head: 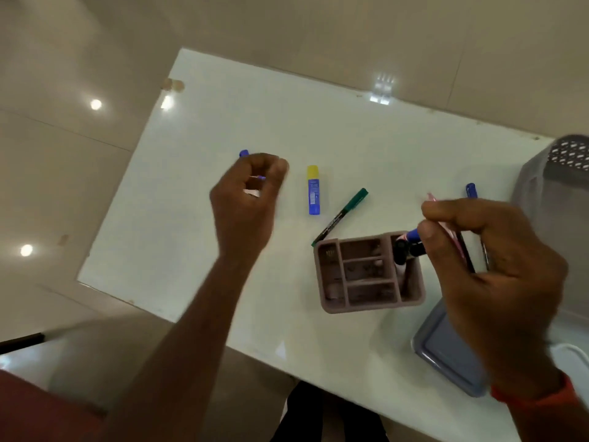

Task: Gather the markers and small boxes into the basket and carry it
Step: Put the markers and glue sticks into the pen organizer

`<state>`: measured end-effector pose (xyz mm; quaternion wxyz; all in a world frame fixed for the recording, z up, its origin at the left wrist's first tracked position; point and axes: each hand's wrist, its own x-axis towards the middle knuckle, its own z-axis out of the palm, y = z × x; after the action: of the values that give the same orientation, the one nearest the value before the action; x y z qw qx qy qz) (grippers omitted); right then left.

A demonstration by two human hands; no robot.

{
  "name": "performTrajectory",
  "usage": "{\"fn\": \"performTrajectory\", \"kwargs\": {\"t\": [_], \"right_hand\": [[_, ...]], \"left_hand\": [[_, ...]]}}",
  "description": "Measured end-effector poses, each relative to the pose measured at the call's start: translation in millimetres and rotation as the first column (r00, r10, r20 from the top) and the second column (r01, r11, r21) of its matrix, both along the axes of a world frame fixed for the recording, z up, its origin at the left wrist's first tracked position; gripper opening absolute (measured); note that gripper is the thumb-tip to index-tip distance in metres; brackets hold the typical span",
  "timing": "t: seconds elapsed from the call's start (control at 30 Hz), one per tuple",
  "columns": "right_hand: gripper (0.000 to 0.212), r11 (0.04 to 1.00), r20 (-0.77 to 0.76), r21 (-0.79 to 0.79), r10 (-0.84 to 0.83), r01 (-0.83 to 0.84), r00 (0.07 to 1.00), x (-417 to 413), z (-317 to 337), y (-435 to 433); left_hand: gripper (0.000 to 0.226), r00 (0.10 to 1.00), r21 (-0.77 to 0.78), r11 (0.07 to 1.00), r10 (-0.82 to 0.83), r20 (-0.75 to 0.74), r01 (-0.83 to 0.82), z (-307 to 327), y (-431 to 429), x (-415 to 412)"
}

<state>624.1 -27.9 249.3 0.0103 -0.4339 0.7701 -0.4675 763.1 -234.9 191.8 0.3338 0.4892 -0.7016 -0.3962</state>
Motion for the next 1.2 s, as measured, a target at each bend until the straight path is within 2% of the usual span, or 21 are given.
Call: {"fn": "performTrajectory", "kwargs": {"t": [0.07,0.13,0.17,0.23,0.3,0.4,0.5,0.57,0.63,0.7,0.8,0.87,1.03,1.1,1.2], "right_hand": [[0.007,0.999,-0.076,0.027,0.034,-0.032,0.997,-2,7,-20],[0.009,0.996,-0.097,0.058,0.073,-0.068,0.993,-1,10,-45],[0.01,0.992,-0.075,0.085,0.097,-0.09,0.992,0,10,-59],[0.016,0.965,0.051,0.214,0.142,-0.15,0.989,2,8,-91],[0.026,0.873,0.197,0.436,0.145,-0.219,0.97,6,0,-127],[0.043,0.621,0.233,0.726,0.182,-0.295,0.955,10,-28,-181],[0.056,0.45,0.274,0.832,0.175,-0.324,0.946,14,-62,-218],[0.066,0.4,0.316,0.852,0.12,-0.337,0.941,20,-79,-232],[0.075,0.414,0.344,0.847,0.051,-0.333,0.938,24,-87,-239],[0.076,0.437,0.33,0.844,0.035,-0.312,0.943,31,-92,-243],[0.077,0.432,0.277,0.848,0.132,-0.306,0.952,49,-96,-245],[0.071,0.422,0.246,0.844,0.247,-0.332,0.937,64,-101,-242],[0.032,0.458,0.196,0.816,0.356,-0.353,0.914,72,-110,-234],[0.031,0.435,0.211,0.817,0.389,-0.38,0.897,65,-112,-230],[0.031,0.425,0.329,0.778,0.352,-0.463,0.876,50,-105,-221]], "left_hand": [[0.017,0.982,0.047,0.999,-0.021,0.187,0.012,-19,-39,15],[0.036,0.897,0.138,0.989,-0.104,0.43,0.048,-43,-72,24],[0.044,0.846,0.172,0.983,-0.143,0.513,0.062,-53,-84,26],[0.05,0.815,0.182,0.981,-0.164,0.555,0.073,-68,-100,24],[0.047,0.823,0.15,0.984,-0.161,0.544,0.094,-75,-106,19],[0.042,0.788,0.084,0.988,-0.154,0.597,0.13,-80,-110,11],[0.043,0.74,0.062,0.986,-0.157,0.654,0.154,-80,-108,10],[0.041,0.728,0.078,0.982,-0.18,0.662,0.172,-79,-107,21],[0.036,0.751,0.112,0.978,-0.207,0.627,0.176,-74,-103,35],[0.033,0.818,0.126,0.983,-0.18,0.547,0.131,-63,-97,53],[0.031,0.943,0.098,0.994,-0.068,0.324,0.038,-35,-78,78],[0.031,0.983,0.081,0.997,-0.012,0.184,-0.003,-15,-59,94],[0.033,0.998,0.1,0.993,0.066,0.005,-0.066,8,-23,113],[0.035,0.991,0.142,0.984,0.115,-0.063,-0.105,10,-15,111],[0.035,0.969,0.191,0.973,0.166,-0.185,-0.13,17,-4,105]]}}
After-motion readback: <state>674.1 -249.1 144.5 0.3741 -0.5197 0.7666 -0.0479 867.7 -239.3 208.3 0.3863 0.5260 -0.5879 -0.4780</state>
